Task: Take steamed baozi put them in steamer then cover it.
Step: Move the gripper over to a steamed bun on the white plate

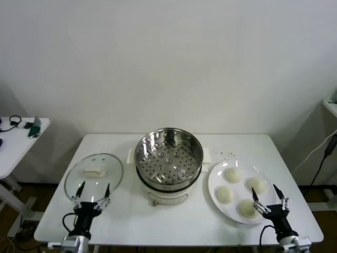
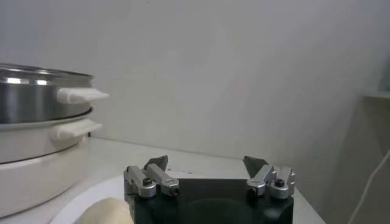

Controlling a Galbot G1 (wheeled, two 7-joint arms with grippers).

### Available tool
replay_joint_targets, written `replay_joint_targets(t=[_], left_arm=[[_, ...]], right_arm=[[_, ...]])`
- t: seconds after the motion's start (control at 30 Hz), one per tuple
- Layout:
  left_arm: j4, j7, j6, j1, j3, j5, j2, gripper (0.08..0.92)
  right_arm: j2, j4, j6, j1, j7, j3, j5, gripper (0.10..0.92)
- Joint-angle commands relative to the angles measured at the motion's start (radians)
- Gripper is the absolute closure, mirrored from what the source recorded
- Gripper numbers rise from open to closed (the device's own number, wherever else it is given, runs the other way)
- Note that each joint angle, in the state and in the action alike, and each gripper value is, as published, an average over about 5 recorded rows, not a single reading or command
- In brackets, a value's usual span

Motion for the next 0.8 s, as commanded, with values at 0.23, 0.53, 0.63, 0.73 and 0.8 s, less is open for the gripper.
replay_joint_targets(t=[0.23,0.53,0.63,0.73,0.8], left_arm=[[-0.012,-0.022,0.046,0.009,0.02,0.01,0.02,0.177],[0.0,-0.02,0.035,0.007,0.027,0.01,0.032,0.177],[-0.001,-0.021,0.048,0.004,0.028,0.006,0.034,0.177],[0.0,-0.021,0.055,0.001,0.028,0.002,0.035,0.177],[0.002,-0.021,0.057,0.0,0.027,0.002,0.036,0.177]], right_arm=[[-0.41,-0.031,-0.281,0.235,-0.271,-0.044,-0.099,0.203],[-0.784,-0.247,-0.354,0.591,-0.587,-0.426,-0.132,0.203],[-0.864,-0.311,-0.349,0.796,-0.646,-0.684,-0.145,0.203],[-0.905,-0.369,-0.343,1.06,-0.692,-0.997,-0.145,0.203],[-0.907,-0.409,-0.342,1.235,-0.726,-1.193,-0.13,0.203]])
